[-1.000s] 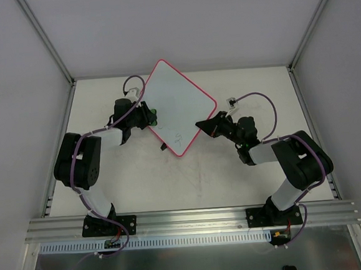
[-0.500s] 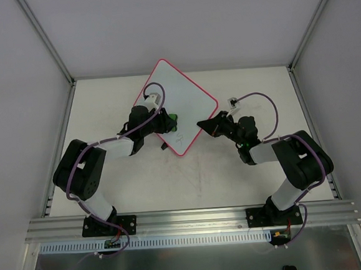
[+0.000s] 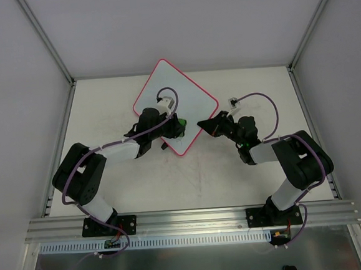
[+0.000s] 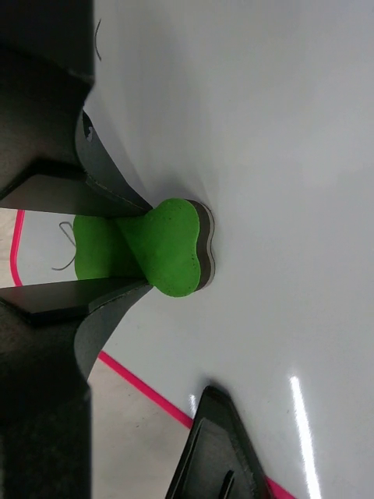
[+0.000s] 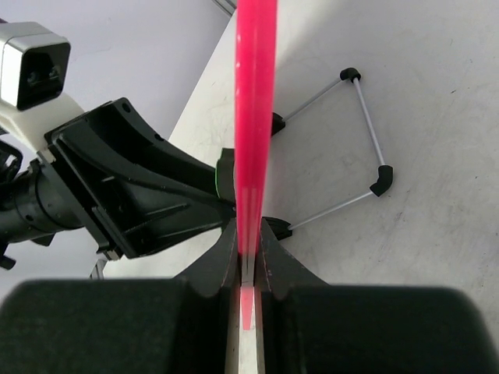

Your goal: Erase the whiteboard

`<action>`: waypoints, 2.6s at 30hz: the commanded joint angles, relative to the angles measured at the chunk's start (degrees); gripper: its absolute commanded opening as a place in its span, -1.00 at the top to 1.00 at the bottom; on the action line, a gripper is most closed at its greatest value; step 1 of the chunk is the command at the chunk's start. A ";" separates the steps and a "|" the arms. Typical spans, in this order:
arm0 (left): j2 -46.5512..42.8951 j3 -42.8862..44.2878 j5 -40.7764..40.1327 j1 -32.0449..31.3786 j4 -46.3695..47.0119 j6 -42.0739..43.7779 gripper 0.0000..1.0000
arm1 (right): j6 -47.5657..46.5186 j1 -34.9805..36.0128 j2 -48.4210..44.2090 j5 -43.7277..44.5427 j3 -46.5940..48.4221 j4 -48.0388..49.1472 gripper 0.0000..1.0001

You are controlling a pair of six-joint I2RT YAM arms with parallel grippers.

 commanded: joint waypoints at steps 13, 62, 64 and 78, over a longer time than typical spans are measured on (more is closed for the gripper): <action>5.00 -4.39 -5.95 -7.59 -12.89 0.49 1.00 | -0.75 2.19 -2.88 -6.59 1.96 19.23 1.00; 2.88 13.18 -1.74 3.22 -20.71 1.72 1.00 | -0.49 2.27 -2.09 -7.03 2.14 19.23 1.00; 3.41 14.41 -2.00 3.31 -20.71 1.81 1.00 | -0.49 2.19 -2.00 -6.94 2.14 19.23 1.00; 5.08 9.50 4.76 11.92 -15.88 -0.48 1.00 | -0.40 2.27 -2.17 -7.03 2.14 19.31 1.00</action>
